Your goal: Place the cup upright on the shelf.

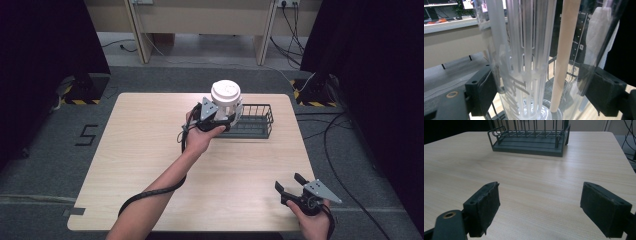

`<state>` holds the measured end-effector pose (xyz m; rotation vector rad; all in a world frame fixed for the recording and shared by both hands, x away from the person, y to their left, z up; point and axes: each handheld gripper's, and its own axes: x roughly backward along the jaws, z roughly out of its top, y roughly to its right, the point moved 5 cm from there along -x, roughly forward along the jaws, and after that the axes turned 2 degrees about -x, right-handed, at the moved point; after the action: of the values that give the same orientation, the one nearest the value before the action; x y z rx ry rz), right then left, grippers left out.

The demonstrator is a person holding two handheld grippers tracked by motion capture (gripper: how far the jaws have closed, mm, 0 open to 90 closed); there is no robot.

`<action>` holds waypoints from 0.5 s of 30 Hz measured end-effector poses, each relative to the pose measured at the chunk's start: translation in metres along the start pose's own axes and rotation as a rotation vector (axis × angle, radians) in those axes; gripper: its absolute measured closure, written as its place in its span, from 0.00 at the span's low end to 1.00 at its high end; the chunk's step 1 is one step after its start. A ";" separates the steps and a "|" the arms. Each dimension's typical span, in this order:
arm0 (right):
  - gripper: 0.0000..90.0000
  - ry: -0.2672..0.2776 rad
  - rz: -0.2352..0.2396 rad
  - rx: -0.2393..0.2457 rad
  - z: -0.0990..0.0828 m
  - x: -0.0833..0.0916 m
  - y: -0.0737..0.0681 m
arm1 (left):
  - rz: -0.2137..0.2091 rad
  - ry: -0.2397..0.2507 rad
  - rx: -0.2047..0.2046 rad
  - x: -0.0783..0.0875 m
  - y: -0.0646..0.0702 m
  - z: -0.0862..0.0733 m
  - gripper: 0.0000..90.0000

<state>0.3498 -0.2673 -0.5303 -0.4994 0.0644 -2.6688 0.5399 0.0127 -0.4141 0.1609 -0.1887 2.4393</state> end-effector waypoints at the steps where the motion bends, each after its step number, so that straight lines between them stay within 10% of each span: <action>1: 0.18 0.000 -0.001 -0.001 0.000 0.000 0.000 | 0.000 -0.001 0.002 -0.002 0.000 0.001 0.20; 15: 0.18 0.000 0.004 0.000 0.000 0.000 0.000 | 0.013 -0.018 0.000 -0.031 0.003 0.011 0.20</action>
<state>0.3499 -0.2677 -0.5302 -0.4985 0.0658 -2.6654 0.5627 -0.0108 -0.4090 0.1824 -0.1985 2.4510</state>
